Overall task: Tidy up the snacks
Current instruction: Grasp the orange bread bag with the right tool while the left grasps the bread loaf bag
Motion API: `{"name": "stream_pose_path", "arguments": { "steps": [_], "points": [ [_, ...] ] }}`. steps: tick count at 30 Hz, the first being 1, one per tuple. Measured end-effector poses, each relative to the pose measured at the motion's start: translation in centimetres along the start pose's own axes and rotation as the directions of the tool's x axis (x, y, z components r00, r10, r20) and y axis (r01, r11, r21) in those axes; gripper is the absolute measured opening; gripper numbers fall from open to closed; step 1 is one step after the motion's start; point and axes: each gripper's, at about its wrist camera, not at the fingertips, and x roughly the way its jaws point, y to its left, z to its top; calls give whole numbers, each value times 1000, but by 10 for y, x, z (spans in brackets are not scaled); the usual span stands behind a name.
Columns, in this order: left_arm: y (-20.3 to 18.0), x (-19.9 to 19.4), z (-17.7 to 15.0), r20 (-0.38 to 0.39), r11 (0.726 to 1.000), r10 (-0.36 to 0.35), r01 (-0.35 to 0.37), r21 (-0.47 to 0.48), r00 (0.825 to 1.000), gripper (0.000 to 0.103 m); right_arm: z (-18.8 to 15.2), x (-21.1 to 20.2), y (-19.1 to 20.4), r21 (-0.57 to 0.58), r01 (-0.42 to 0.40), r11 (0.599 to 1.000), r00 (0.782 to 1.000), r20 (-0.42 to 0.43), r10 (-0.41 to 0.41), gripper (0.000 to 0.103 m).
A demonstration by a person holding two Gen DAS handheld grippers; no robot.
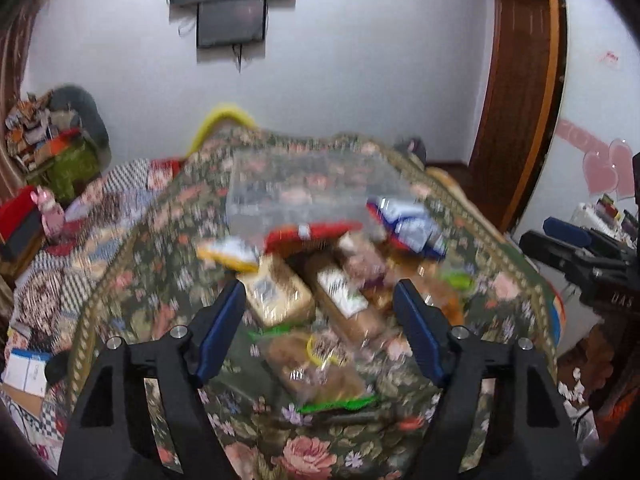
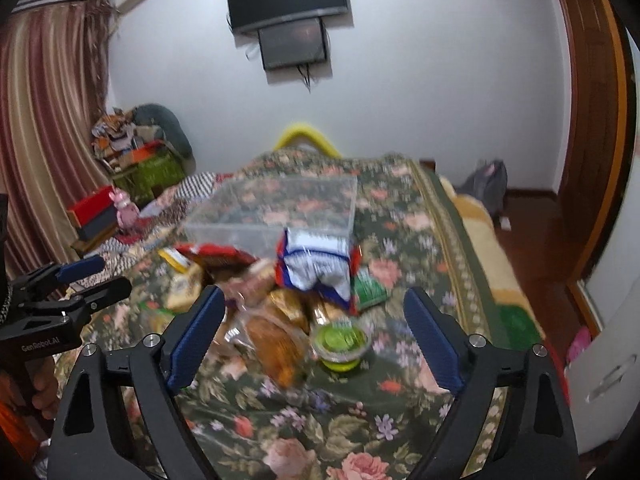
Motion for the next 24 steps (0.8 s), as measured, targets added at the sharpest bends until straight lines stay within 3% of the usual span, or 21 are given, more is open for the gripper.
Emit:
{"name": "stream_pose_path", "arguments": {
  "steps": [13, 18, 24],
  "points": [
    [21, 63, -37, -209, 996, -40, 23, -82, 977, 75, -24, 48, -3, -7, -84, 996, 982, -170, 81, 79],
    [14, 81, -47, -267, 996, -67, 46, -81, 961, 75, -28, 63, 7, -18, -147, 989, 965, -223, 139, 62],
    [18, 94, -50, -284, 992, -98, 72, -102, 954, 75, -30, 77, 18, -17, -202, 979, 948, -256, 191, 62]
  ]
}}
